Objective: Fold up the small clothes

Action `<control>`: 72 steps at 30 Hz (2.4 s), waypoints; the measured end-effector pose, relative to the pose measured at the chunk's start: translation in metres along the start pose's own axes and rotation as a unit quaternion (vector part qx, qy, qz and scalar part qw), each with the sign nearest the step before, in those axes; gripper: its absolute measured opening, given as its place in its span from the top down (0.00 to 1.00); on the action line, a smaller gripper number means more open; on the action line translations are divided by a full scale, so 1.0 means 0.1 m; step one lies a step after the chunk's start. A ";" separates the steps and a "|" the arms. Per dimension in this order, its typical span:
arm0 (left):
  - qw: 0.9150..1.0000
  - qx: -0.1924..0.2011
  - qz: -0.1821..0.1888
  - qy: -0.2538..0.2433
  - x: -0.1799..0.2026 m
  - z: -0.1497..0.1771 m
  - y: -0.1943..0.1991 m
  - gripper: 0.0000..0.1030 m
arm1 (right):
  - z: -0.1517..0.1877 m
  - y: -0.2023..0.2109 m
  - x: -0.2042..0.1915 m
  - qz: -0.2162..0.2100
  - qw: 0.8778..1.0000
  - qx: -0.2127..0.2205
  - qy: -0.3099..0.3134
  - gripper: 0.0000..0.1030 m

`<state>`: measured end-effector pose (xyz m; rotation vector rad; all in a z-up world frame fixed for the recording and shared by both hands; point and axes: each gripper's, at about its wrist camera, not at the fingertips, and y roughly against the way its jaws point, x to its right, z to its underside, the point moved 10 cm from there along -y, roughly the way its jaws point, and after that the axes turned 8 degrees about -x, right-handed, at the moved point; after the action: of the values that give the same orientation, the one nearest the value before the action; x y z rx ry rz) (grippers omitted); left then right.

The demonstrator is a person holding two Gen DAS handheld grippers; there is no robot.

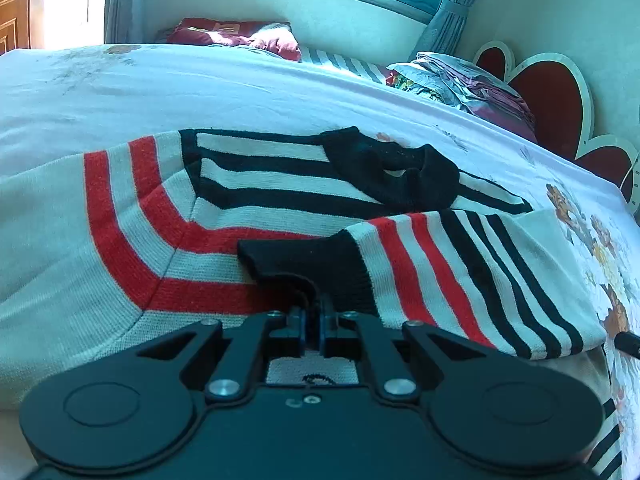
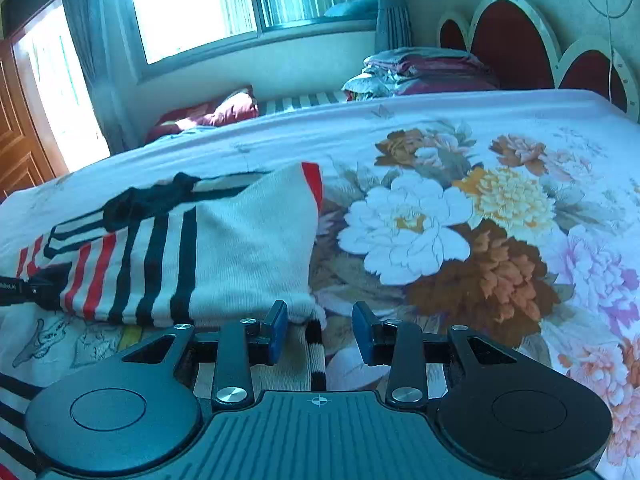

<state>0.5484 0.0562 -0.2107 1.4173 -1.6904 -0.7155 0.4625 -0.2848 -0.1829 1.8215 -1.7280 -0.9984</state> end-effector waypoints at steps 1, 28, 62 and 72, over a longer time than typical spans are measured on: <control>1.000 0.000 -0.001 0.001 0.00 0.00 0.00 0.95 | -0.06 -0.02 -0.02 -0.001 1.000 0.001 0.003 0.64; 0.998 0.058 -0.006 0.016 -0.15 -0.34 -0.05 0.91 | -1.26 -1.26 0.34 -0.174 0.978 -0.029 -0.110 0.93; 0.986 0.000 0.059 -0.153 1.71 -0.40 -0.70 0.47 | -0.82 -1.20 -0.32 -0.021 0.991 -0.049 0.126 0.80; 0.988 -0.016 0.047 -0.143 1.97 -0.36 -0.83 0.43 | -0.57 -0.93 -0.33 -0.011 0.991 -0.055 0.120 0.80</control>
<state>0.6122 -0.1512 -0.2177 1.2488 -1.9418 -0.9236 0.5679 -0.2502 -0.2081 1.8112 -1.4851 -0.8276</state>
